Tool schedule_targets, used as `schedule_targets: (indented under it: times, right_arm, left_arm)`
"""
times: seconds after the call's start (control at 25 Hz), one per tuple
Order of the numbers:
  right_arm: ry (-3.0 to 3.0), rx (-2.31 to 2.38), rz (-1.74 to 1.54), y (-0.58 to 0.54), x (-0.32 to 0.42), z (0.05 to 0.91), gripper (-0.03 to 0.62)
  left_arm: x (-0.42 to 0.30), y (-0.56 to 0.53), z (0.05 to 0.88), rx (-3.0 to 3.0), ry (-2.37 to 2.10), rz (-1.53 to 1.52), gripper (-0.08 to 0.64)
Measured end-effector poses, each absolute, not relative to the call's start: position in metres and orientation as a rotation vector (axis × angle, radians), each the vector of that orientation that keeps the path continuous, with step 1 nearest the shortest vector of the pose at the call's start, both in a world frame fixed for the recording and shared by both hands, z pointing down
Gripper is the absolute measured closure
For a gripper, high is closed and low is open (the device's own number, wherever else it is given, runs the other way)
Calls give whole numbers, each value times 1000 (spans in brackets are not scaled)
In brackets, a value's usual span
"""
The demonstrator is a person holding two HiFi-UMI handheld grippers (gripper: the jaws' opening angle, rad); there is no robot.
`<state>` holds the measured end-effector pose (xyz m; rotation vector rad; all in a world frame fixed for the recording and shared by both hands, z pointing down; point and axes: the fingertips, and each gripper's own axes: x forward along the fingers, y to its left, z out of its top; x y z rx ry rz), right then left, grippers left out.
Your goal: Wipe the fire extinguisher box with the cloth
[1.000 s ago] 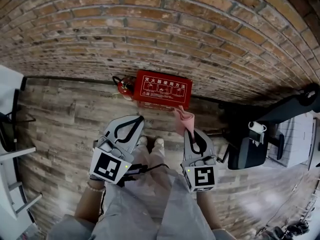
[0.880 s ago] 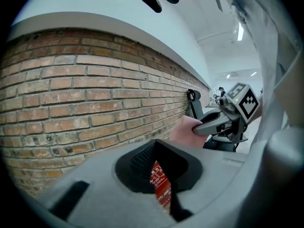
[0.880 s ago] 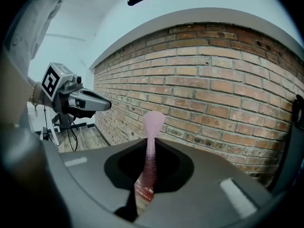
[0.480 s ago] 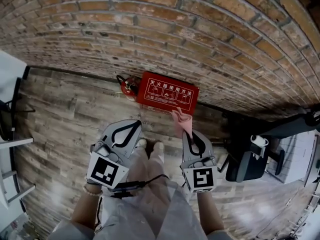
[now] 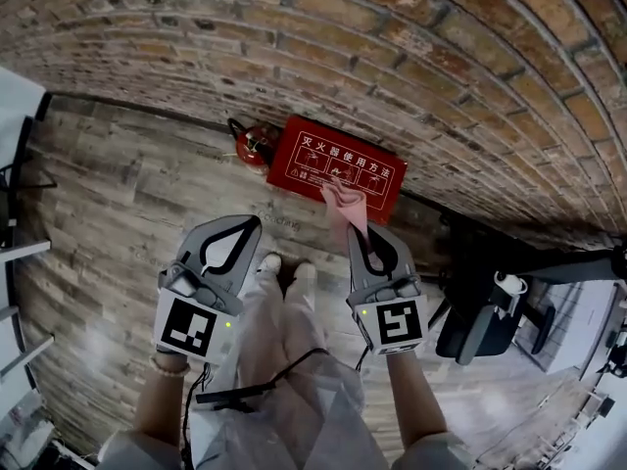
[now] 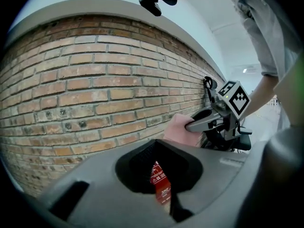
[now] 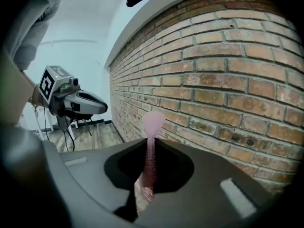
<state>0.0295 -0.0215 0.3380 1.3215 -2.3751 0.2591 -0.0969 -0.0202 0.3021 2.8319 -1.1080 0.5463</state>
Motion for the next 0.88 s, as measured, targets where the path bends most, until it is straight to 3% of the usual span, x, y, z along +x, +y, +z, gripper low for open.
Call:
schedule_targets:
  times: [0.88]
  right_arm:
    - [-2384, 1116, 270, -131, -22, 477, 565]
  left_arm:
    - [-130, -61, 397, 2655, -1279, 547, 561]
